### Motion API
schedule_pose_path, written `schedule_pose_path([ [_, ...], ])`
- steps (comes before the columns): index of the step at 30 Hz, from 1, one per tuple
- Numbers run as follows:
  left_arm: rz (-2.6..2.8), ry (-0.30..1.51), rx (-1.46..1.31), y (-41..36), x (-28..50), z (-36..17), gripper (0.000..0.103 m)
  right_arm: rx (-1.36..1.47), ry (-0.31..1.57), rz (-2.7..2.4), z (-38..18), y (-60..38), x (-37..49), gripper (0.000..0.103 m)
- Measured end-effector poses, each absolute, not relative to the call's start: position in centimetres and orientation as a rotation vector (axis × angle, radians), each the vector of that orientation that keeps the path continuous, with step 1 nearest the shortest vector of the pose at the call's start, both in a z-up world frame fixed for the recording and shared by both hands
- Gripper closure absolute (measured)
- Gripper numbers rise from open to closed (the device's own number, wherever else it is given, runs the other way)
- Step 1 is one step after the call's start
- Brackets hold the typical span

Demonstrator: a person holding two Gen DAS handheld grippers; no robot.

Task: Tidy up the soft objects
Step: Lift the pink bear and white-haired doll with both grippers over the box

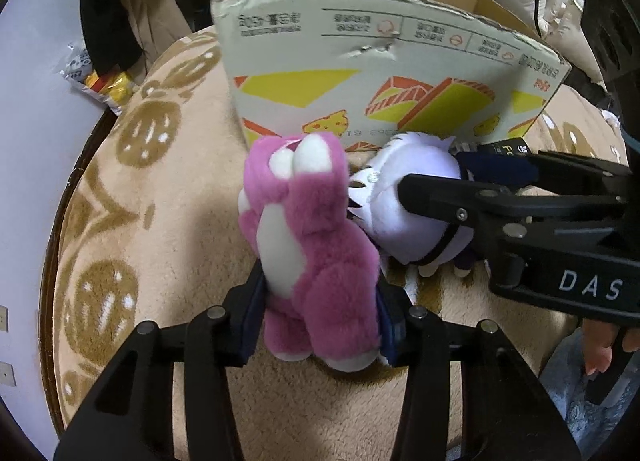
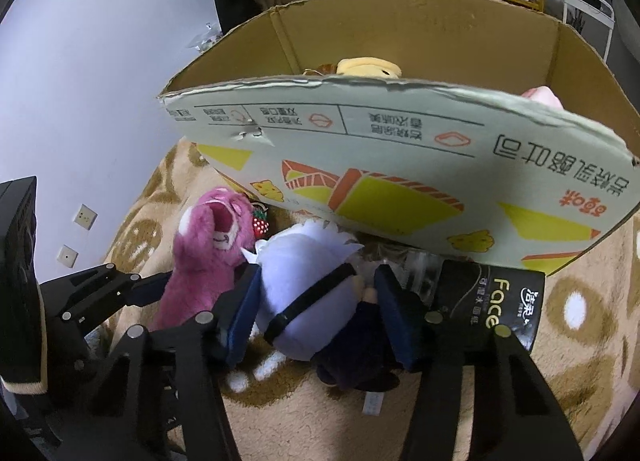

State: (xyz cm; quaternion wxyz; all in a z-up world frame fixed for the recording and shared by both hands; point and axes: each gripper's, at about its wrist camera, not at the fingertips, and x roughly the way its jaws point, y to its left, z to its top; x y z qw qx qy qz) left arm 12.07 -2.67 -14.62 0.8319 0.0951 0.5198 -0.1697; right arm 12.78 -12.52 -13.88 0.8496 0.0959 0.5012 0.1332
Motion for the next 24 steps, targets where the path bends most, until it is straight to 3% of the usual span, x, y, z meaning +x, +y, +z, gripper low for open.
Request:
schedule_pose_path([
  [16, -0.307, 1.016, 0.193, -1.8, 10.5, -11.9, 0.057, 0.234, 0.957, 0.249, -10.9, -14.3, 10.9, 0.045],
  [24, -0.288, 0.885, 0.232, -1.7, 9.0, -8.7, 0.057, 0.237, 0.836, 0.220, -7.0, -15.6, 8.8, 0.045],
])
